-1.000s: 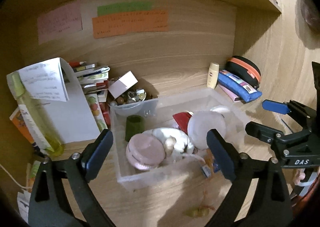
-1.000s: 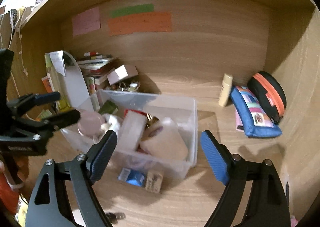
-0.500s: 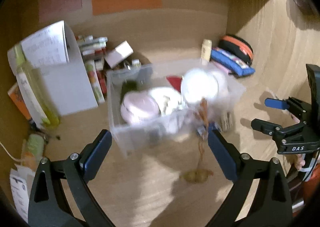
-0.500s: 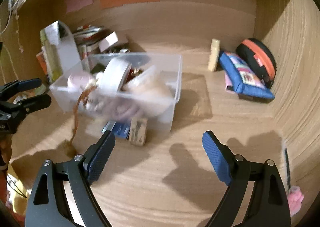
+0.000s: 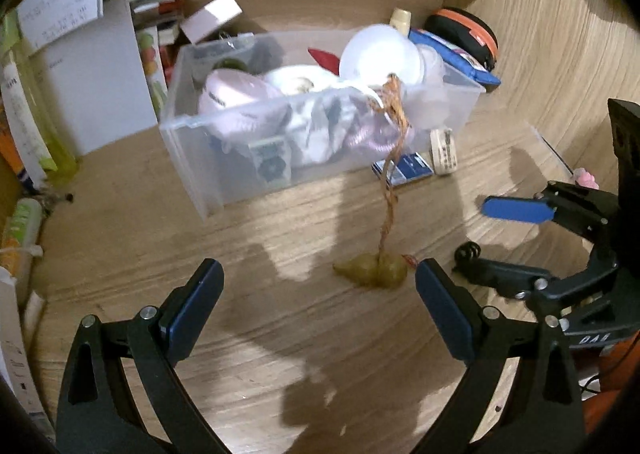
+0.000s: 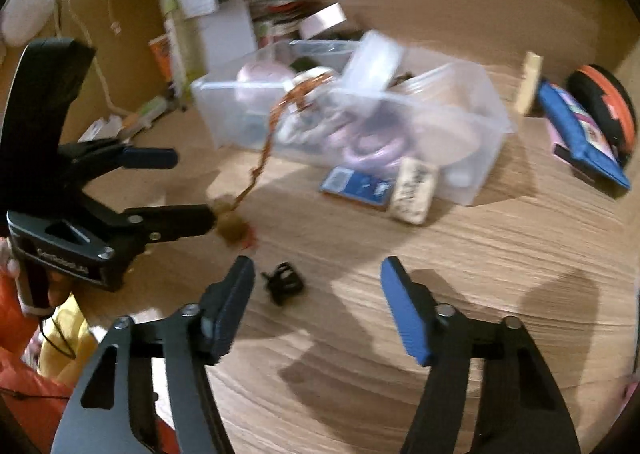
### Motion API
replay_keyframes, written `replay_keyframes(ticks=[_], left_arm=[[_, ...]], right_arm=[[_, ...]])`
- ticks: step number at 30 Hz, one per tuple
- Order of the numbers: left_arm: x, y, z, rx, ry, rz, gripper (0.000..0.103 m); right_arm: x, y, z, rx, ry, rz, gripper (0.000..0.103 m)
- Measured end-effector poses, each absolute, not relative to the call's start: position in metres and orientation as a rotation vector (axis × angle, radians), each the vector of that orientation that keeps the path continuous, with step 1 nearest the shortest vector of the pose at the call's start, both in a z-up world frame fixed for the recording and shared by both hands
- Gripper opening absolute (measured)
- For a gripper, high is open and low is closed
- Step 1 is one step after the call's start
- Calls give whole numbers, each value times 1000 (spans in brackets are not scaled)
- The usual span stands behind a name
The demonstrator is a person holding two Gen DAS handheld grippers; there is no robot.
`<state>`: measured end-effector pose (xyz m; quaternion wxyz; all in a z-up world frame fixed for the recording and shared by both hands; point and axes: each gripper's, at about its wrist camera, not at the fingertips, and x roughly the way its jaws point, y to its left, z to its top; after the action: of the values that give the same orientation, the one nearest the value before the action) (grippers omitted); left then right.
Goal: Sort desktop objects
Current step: 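Withdraw both open tools toward the gourd pendant and hair tie, then grasp the gourd pendant with the left tool while the right tool grasps the black hair tie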
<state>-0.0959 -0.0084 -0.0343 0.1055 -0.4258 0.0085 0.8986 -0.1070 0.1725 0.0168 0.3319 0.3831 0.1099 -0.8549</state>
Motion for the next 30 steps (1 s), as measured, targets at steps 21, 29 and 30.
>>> replay_keyframes(ticks=[21,29,30], left_arm=[[-107,24,-46,-1278,210,2558,62],[-105,18,-44,-1256,186,2568,42],[-105,17,-43,-1255,178,2567,42]], right_arm=[[-95,177,12,1015,303,-2189,21],[-99,185,22,1018,260,-2214,21],[-100,187,23,1016,247,-2220,21]])
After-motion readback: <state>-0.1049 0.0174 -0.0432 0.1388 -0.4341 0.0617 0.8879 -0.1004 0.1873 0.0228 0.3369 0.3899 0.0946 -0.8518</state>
